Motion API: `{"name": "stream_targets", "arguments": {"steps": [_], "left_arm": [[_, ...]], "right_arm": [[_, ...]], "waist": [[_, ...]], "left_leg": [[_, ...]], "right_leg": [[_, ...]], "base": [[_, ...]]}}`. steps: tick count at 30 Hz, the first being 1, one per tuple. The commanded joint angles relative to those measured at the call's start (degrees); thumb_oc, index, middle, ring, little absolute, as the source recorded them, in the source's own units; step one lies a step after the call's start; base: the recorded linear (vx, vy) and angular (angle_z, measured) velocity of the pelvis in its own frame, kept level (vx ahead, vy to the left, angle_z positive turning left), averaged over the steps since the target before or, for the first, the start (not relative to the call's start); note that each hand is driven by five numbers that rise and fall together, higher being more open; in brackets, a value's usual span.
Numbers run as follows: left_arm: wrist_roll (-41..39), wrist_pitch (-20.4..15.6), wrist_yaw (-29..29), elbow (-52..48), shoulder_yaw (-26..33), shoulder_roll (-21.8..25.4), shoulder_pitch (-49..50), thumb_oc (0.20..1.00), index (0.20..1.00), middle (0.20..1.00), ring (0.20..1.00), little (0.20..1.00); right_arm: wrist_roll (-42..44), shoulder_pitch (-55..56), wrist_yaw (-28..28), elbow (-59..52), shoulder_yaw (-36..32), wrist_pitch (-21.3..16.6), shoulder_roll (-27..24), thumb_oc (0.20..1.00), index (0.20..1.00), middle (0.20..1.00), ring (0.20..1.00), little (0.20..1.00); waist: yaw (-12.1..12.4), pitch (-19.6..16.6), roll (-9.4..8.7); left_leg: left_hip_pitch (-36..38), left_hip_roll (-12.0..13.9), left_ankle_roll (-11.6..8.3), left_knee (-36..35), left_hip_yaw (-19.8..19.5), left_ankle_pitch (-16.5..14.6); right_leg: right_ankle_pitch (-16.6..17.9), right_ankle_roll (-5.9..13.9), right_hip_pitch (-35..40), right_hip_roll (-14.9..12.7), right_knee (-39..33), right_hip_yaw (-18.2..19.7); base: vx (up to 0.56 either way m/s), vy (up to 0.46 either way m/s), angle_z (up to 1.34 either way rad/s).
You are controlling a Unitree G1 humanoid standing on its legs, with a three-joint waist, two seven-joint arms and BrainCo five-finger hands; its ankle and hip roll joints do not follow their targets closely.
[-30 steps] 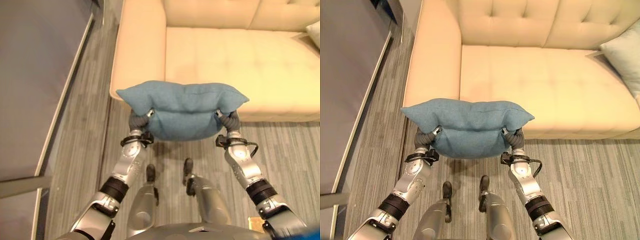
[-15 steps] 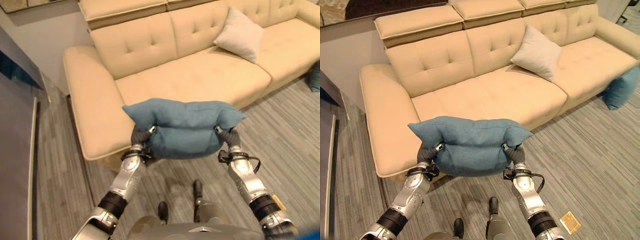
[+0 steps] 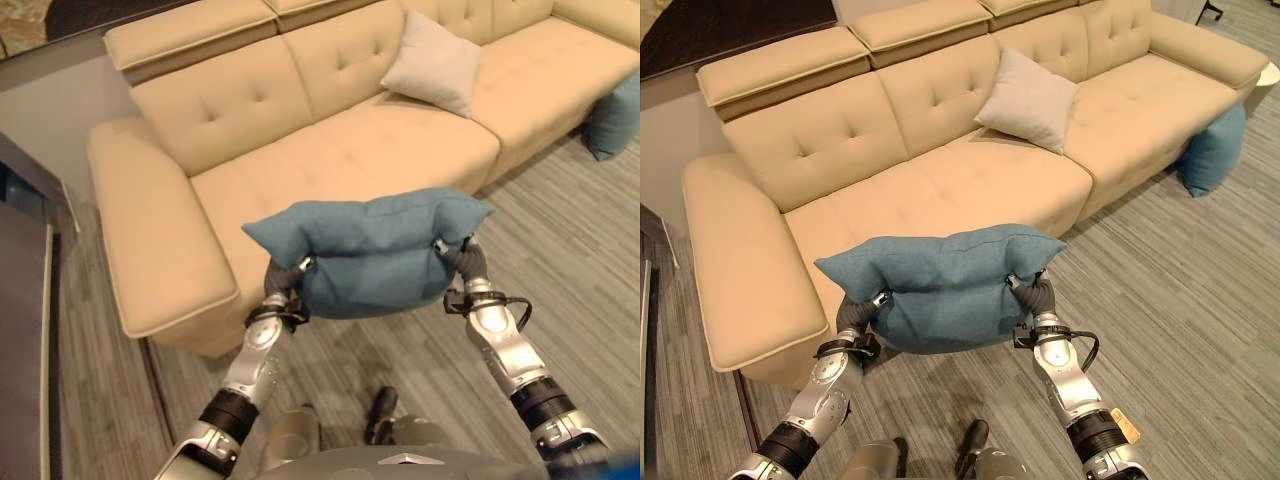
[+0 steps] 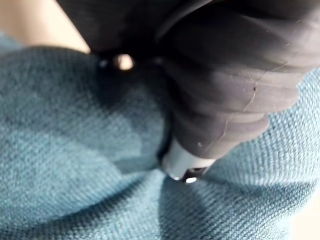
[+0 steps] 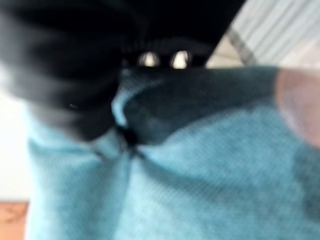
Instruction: Pick up all the scattered cushions and arrange them neatly on the sofa.
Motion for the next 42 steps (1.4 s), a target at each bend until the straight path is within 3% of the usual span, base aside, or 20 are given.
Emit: {"name": "stream_targets", "arguments": {"steps": [1,2,3,8,10,13,15,18,20,23,27,28,29,31,33,34,37,40,42], "left_arm": [[0.89,-3.65,-3.65,-8.99,-4.01,-2.17,-6.64,0.2,0.2,0.2,0.2,0.2],[0.87,-3.58,-3.66,-9.21,-4.02,-2.18,-6.51,0.2,0.2,0.2,0.2,0.2],[0.72,-3.52,-3.67,-9.59,-3.57,-1.77,-6.24,0.2,0.2,0.2,0.2,0.2],[0.85,-3.21,-3.73,-10.1,-3.79,-0.39,-5.75,0.2,0.2,0.2,0.2,0.2],[1.09,-2.76,-3.92,-10.63,-3.9,0.33,-5.25,0.2,0.2,0.2,0.2,0.2],[1.7,-2.44,-4.28,-11.21,-4.28,1.78,-5.65,0.2,0.2,0.2,0.2,0.2],[2.38,-2.4,-4.2,-11.17,-4.85,2.16,-5.95,0.2,0.2,0.2,0.2,0.2],[2.21,-2.5,-4.09,-11.28,-5.11,2.41,-6.44,0.2,0.2,0.2,0.2,0.2],[1.28,-2.61,-4.42,-10.78,-5.56,1.99,-7.1,0.2,0.2,0.2,0.2,0.2],[1.28,-2.96,-4.38,-10.56,-5.71,1.59,-7.77,0.2,0.2,0.2,0.2,0.2],[2.0,-3.11,-4.45,-10.08,-5.26,1.08,-7.69,0.2,0.2,0.2,0.2,0.2],[1.04,-3.04,-4.86,-9.78,-5.31,0.42,-7.39,0.2,0.2,0.2,0.2,0.2],[0.73,-2.98,-5.25,-9.3,-5.66,-0.18,-7.8,0.2,0.2,0.2,0.2,0.2],[0.29,-3.0,-5.38,-9.41,-5.99,-0.41,-8.16,0.2,0.2,0.2,0.2,0.2],[0.25,-2.65,-5.21,-9.35,-6.4,-0.38,-8.32,0.2,0.2,0.2,0.2,0.2],[0.38,-2.43,-5.54,-9.16,-6.92,-0.3,-8.43,0.2,0.2,0.2,0.2,0.2],[1.51,-1.87,-5.24,-10.25,-6.72,0.58,-7.92,0.2,0.2,0.2,0.2,0.2],[1.52,-1.71,-5.49,-10.61,-6.41,0.94,-7.33,0.2,0.2,0.2,0.2,0.2],[1.61,-1.48,-5.45,-11.44,-6.15,1.91,-6.01,0.2,0.2,0.2,0.2,0.2]], "right_arm": [[-1.57,-6.13,1.67,-5.1,4.57,-5.25,3.28,0.2,0.2,0.2,0.2,0.2],[-1.63,-6.13,1.53,-5.12,4.6,-5.24,3.39,0.2,0.2,0.2,0.2,0.2],[-1.53,-6.5,1.86,-5.06,4.54,-5.02,3.96,0.2,0.2,0.2,0.2,0.2],[-1.88,-6.3,2.14,-4.13,4.57,-4.88,5.7,0.2,0.2,0.2,0.2,0.2],[-1.89,-6.09,2.45,-3.98,4.46,-4.74,6.27,0.2,0.2,0.2,0.2,0.2],[-1.83,-6.27,3.3,-4.65,4.04,-4.64,6.62,0.2,0.2,0.2,0.2,0.2],[-1.85,-6.27,3.44,-4.8,3.95,-4.63,6.94,0.2,0.2,0.2,0.2,0.2],[-1.18,-6.6,3.34,-5.36,3.59,-4.84,6.9,0.2,0.2,0.2,0.2,0.2],[-0.48,-7.43,2.68,-5.2,3.68,-4.98,6.53,0.2,0.2,0.2,0.2,0.2],[-0.77,-8.21,2.47,-5.39,3.9,-4.99,6.24,0.2,0.2,0.2,0.2,0.2],[-0.34,-7.95,2.99,-4.92,3.86,-5.44,5.98,0.2,0.2,0.2,0.2,0.2],[-0.04,-6.3,3.15,-5.61,3.04,-5.42,5.32,0.2,0.2,0.2,0.2,0.2],[0.7,-5.27,2.92,-6.1,2.46,-5.73,4.67,0.2,0.2,0.2,0.2,0.2],[1.15,-5.09,2.41,-6.72,2.11,-6.08,4.2,0.2,0.2,0.2,0.2,0.2],[1.22,-4.6,2.04,-7.35,1.79,-5.98,4.34,0.2,0.2,0.2,0.2,0.2],[1.36,-4.46,1.88,-7.48,1.28,-6.0,4.5,0.2,0.2,0.2,0.2,0.2],[0.81,-4.19,1.25,-7.66,1.2,-6.39,5.16,0.2,0.2,0.2,0.2,0.2],[0.86,-3.91,1.55,-7.86,1.09,-6.22,5.25,0.2,0.2,0.2,0.2,0.2],[0.1,-3.44,1.88,-7.42,1.19,-5.76,6.68,0.2,0.2,0.2,0.2,0.2]], "waist": [[1.91,-1.73,-0.21],[2.52,-1.65,-0.26],[3.83,-2.52,-0.67],[4.73,-3.56,-2.33],[5.34,-3.88,-2.75],[4.41,-2.98,-2.85],[3.93,-2.7,-2.48],[2.66,-1.88,-2.1],[0.8,-0.91,-2.28],[0.11,-0.79,-2.68],[-0.26,-1.81,-3.38],[-0.85,-2.81,-3.3],[-1.87,-2.89,-3.54],[-2.16,-2.37,-3.97],[-2.5,-2.08,-4.14],[-2.6,-2.17,-4.44],[-1.25,-2.12,-4.79],[-0.87,-2.11,-5.04],[-0.07,-2.84,-5.09]], "left_leg": [[-3.5,-1.35,0.79,-0.28,0.87,5.57],[-4.27,-1.17,0.59,-0.71,1.54,6.8],[-3.04,-1.07,1.65,-1.95,1.74,6.12],[0.69,-1.63,3.5,-2.75,1.65,3.94],[2.57,-2.01,4.54,-2.73,2.48,2.27],[5.05,-2.0,5.81,-2.16,2.05,0.16],[6.41,-1.87,6.2,-1.56,1.04,-1.43],[9.14,-2.45,6.22,-1.85,-2.85,-3.18],[11.19,-3.58,5.99,-2.12,-7.39,-4.29],[11.67,-4.4,5.76,-1.88,-10.12,-4.63],[13.14,-5.84,5.46,-0.58,-14.11,-6.02],[13.21,-5.22,4.22,0.38,-14.25,-5.59],[10.97,-3.12,2.15,6.24,-10.46,-4.79],[7.06,-1.65,1.2,12.08,-6.57,-4.67],[5.22,0.74,1.71,11.29,-2.61,-5.02],[3.59,1.58,2.37,6.19,-0.24,-5.45],[-2.02,2.96,1.42,0.34,1.03,1.99],[-2.55,3.12,1.34,1.28,1.76,2.05],[1.15,1.64,3.18,-0.35,1.19,-0.34]], "right_leg": [[-0.37,5.34,6.96,0.74,-2.02,5.91],[-0.98,5.19,7.69,1.29,-1.91,6.44],[-2.25,5.05,8.72,1.96,-1.56,7.05],[-4.23,6.11,10.17,0.64,1.52,7.15],[-2.49,8.09,9.21,-1.29,6.55,6.95],[1.88,11.64,5.23,-3.92,16.73,6.89],[2.51,11.23,2.88,-4.7,19.77,6.7],[2.26,8.9,-2.62,-3.41,13.11,9.59],[4.24,8.98,-6.09,-0.67,4.5,17.2],[6.12,9.57,-8.2,-0.14,2.58,19.75],[7.3,9.11,-5.62,-0.12,1.34,18.11],[6.59,8.11,-4.38,0.06,0.67,16.96],[5.76,7.2,-1.92,-0.57,-0.47,13.79],[5.03,6.5,-0.11,-1.08,-1.13,11.73],[3.85,5.98,1.15,-1.19,-1.5,10.33],[3.05,6.17,2.17,-1.56,-2.32,8.7],[1.04,6.23,4.48,-0.73,-2.61,7.74],[0.32,6.05,4.99,-0.65,-2.05,7.99],[-0.9,7.93,5.57,-2.35,3.33,9.02]], "base": [[0.16,0.023,-0.24],[0.36,0.07,-0.41],[0.36,0.088,-0.48],[0.26,0.109,-0.38],[0.2,0.167,-0.29],[0.18,0.179,-0.16],[0.18,0.124,0.29],[0.3,0.042,0.6],[0.35,-0.026,0.73],[0.17,-0.009,1.02],[0.32,-0.054,1.24],[0.38,-0.138,0.95],[0.34,-0.158,1.18],[0.16,-0.116,1.75],[0.12,-0.05,1.0],[0.21,-0.002,0.16],[0.24,0.065,0.38],[0.17,0.113,0.08],[0.3,0.303,-0.23]]}}
